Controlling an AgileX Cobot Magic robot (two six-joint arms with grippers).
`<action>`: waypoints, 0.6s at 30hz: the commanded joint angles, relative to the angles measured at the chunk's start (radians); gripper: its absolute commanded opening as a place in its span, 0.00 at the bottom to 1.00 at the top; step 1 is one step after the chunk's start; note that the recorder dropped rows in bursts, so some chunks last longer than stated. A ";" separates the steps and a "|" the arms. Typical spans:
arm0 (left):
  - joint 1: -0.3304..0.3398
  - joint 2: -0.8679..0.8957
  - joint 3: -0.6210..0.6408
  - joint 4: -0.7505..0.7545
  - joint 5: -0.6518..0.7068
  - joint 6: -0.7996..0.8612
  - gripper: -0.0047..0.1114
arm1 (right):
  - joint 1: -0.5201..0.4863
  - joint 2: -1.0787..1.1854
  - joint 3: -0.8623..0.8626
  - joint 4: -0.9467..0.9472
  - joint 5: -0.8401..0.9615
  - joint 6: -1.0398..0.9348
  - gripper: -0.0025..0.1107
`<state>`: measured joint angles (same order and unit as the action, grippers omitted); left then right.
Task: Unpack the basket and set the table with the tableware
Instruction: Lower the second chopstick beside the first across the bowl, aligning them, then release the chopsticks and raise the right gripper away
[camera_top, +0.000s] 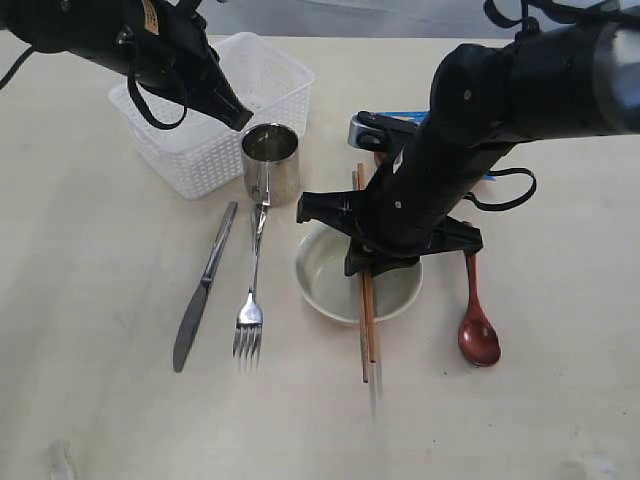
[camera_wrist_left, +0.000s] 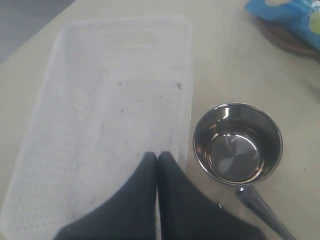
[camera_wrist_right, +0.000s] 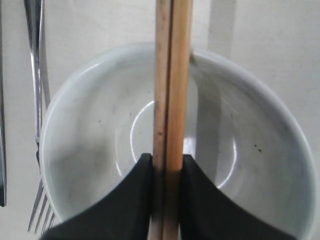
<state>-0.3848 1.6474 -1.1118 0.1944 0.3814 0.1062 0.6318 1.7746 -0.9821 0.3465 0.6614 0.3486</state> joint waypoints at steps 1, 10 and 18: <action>0.005 -0.007 0.004 -0.008 0.004 -0.002 0.04 | 0.001 0.002 -0.006 -0.011 0.009 0.003 0.14; 0.005 -0.007 0.004 -0.008 0.004 -0.002 0.04 | 0.001 0.002 -0.006 -0.011 0.009 -0.005 0.40; 0.005 -0.007 0.004 -0.008 0.004 -0.002 0.04 | 0.001 -0.081 -0.006 -0.014 0.017 -0.023 0.40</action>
<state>-0.3848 1.6474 -1.1118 0.1944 0.3814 0.1062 0.6318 1.7409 -0.9821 0.3444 0.6642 0.3427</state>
